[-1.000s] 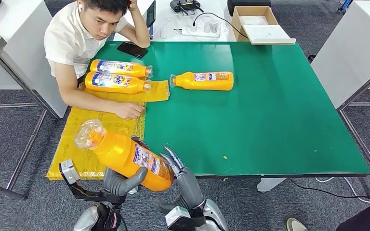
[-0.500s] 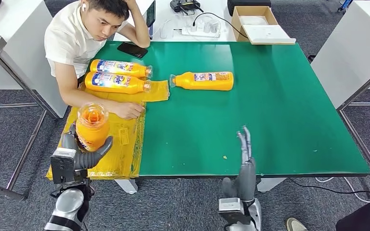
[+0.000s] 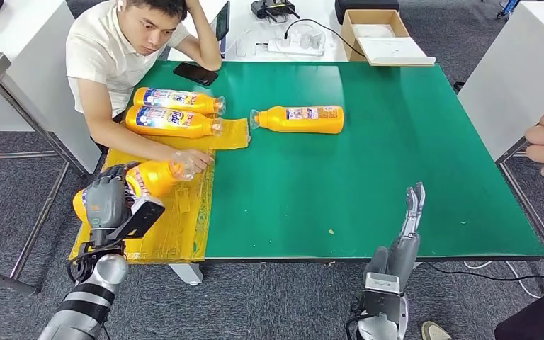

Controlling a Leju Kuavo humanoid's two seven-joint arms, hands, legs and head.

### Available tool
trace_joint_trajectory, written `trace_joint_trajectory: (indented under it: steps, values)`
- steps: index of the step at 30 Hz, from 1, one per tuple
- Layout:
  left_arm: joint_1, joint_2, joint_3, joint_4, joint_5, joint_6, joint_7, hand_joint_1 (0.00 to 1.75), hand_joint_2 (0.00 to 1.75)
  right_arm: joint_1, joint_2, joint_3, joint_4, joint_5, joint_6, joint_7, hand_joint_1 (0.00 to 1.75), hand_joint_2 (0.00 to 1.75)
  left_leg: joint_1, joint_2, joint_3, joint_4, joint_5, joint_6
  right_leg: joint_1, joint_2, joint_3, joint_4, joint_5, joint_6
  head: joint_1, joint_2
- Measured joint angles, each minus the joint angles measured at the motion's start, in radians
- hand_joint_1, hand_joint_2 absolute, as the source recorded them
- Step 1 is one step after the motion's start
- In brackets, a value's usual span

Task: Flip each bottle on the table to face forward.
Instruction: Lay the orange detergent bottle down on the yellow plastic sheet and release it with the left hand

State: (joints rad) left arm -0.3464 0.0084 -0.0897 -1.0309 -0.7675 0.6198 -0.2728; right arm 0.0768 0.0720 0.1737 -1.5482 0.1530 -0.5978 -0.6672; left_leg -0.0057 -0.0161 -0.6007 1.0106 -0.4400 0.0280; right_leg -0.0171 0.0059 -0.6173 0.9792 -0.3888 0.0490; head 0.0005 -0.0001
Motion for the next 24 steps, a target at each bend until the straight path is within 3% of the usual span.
trace_joint_trajectory:
  steps: [6, 14, 18, 19, 24]
  values:
    - [-0.130, -0.012, -0.028, 0.293, -0.078, -0.069, 0.052, 1.75, 1.75, -0.023, 0.027, 0.004, 0.048, 0.000, 0.038, 0.000, 0.00, 0.00, 0.000, 0.001, 0.000, 0.000, 0.001, -0.001, 0.000, 0.000, 0.000, 0.000, 0.001, 0.000, 0.000, 0.000]
    - [-0.211, -0.016, -0.062, 0.462, -0.138, -0.111, 0.102, 1.71, 1.75, -0.026, 0.044, 0.010, 0.103, -0.015, 0.069, 0.000, 0.00, 0.00, 0.000, 0.000, 0.000, 0.000, 0.000, -0.001, 0.000, 0.000, 0.001, 0.000, 0.000, 0.000, 0.000, 0.000]
    - [-0.232, -0.016, -0.075, 0.496, -0.147, -0.160, 0.106, 0.17, 1.75, -0.026, 0.045, 0.010, 0.120, -0.016, 0.078, 0.000, 0.00, 0.00, 0.000, 0.000, 0.002, 0.000, 0.000, -0.001, 0.000, 0.000, 0.002, 0.000, 0.000, 0.000, 0.000, 0.000]
    - [-0.237, -0.016, -0.080, 0.500, -0.152, -0.190, 0.105, 0.08, 1.75, -0.026, 0.046, 0.010, 0.124, -0.017, 0.083, 0.000, 0.00, 0.00, 0.000, 0.000, 0.003, 0.000, 0.000, -0.001, 0.000, 0.000, 0.003, 0.000, 0.000, 0.000, 0.000, 0.000]
    - [-0.250, -0.011, -0.106, 0.509, -0.171, -0.303, 0.097, 0.00, 1.75, -0.026, 0.049, 0.009, 0.142, -0.029, 0.110, 0.000, 0.00, 0.00, 0.000, -0.001, 0.005, 0.000, 0.001, -0.001, 0.000, 0.000, 0.005, 0.001, 0.000, 0.000, 0.000, 0.000]
